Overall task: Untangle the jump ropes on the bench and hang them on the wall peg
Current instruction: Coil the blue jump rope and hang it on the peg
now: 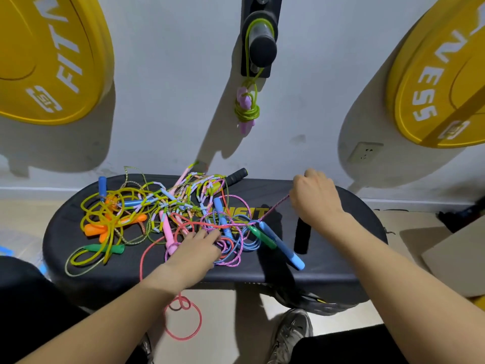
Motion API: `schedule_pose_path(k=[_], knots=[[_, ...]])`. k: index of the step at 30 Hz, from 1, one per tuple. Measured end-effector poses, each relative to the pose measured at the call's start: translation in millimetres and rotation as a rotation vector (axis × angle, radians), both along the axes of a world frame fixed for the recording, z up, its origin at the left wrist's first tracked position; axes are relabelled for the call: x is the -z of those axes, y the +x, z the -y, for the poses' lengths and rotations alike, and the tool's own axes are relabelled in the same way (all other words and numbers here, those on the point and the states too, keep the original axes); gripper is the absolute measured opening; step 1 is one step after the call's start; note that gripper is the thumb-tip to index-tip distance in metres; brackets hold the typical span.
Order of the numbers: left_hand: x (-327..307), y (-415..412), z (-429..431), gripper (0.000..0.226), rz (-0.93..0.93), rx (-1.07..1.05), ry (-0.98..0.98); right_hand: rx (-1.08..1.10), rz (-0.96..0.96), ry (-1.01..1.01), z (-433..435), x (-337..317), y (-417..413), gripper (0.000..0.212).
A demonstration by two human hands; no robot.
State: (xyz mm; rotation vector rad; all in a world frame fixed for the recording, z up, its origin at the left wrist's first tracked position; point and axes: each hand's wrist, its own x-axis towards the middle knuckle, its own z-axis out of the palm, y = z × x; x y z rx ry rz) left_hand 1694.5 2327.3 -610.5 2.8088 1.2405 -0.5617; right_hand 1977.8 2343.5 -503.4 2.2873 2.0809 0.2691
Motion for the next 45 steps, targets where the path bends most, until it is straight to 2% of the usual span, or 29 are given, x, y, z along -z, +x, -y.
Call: schedule_pose_path(k=[2, 4, 6, 8, 10, 12, 14, 16, 17, 18, 19, 22, 24, 26, 29, 31, 33, 34, 38, 41, 43, 45], knots=[[-9, -6, -4, 0.025, 0.069, -0.024, -0.048, 0.006, -0.086, 0.083, 5, -11, -4, 0.021], [-19, -15, -6, 0.022, 0.141, -0.074, -0.116, -0.012, -0.229, 0.163, 10, -25, -9, 0.018], [-29, -25, -5, 0.033, 0.241, -0.155, -0.203, -0.033, -0.406, 0.264, 16, -41, -16, 0.024], [-40, -36, -3, 0.036, 0.444, -0.243, -0.268, -0.045, -0.574, 0.483, 19, -58, -19, 0.026], [-52, -46, -2, 0.043, 0.659, -0.324, -0.270, -0.065, -0.655, 0.735, 24, -73, -20, 0.021], [-64, -55, -1, 0.061, 0.750, -0.347, -0.255, -0.057, -0.768, 0.868, 26, -79, -21, 0.015], [-72, -64, 2, 0.066, 0.747, -0.340, -0.275, 0.039, -0.981, 0.865, 26, -73, -22, 0.015], [-70, -72, 8, 0.062, 0.687, -0.370, -0.275, 0.169, -1.325, 0.787, 26, -54, -26, 0.014], [-65, -75, 12, 0.058, 0.654, -0.398, -0.271, 0.234, -1.439, 0.725, 27, -42, -28, 0.017], [-57, -77, 18, 0.053, 0.632, -0.430, -0.256, 0.264, -1.426, 0.658, 30, -27, -28, 0.019], [-47, -81, 23, 0.046, 0.624, -0.466, -0.232, 0.253, -1.282, 0.565, 34, -12, -27, 0.019], [-23, -91, 35, 0.026, 0.631, -0.566, -0.229, 0.062, -0.645, 0.135, 50, 33, -17, 0.030], [-15, -91, 39, 0.029, 0.581, -0.552, -0.258, -0.093, -0.243, -0.109, 57, 59, -11, 0.037], [-8, -84, 45, 0.038, 0.452, -0.538, -0.216, -0.208, -0.030, -0.208, 64, 75, -13, 0.032], [-3, -64, 53, 0.036, 0.327, -0.461, 0.107, -0.271, 0.063, -0.191, 64, 90, -23, 0.032], [-2, -50, 55, 0.025, 0.430, -0.291, 0.221, -0.336, 0.107, -0.170, 58, 95, -29, 0.031], [3, -37, 53, 0.017, 0.475, -0.128, 0.149, -0.414, 0.175, -0.155, 52, 98, -34, 0.021], [5, -31, 53, 0.022, 0.449, -0.132, 0.073, -0.456, 0.205, -0.144, 50, 99, -35, 0.017], [23, -14, 53, 0.054, 0.461, -0.431, -0.095, -0.623, 0.262, -0.039, 49, 107, -34, 0.019], [33, -7, 50, 0.074, 0.368, -0.440, -0.115, -0.655, 0.271, 0.034, 50, 120, -35, 0.033], [37, -4, 47, 0.062, 0.381, -0.478, -0.117, -0.585, 0.254, -0.014, 55, 127, -37, 0.043], [39, -2, 45, 0.041, 0.493, -0.544, -0.145, -0.424, 0.181, -0.024, 63, 128, -38, 0.041]])
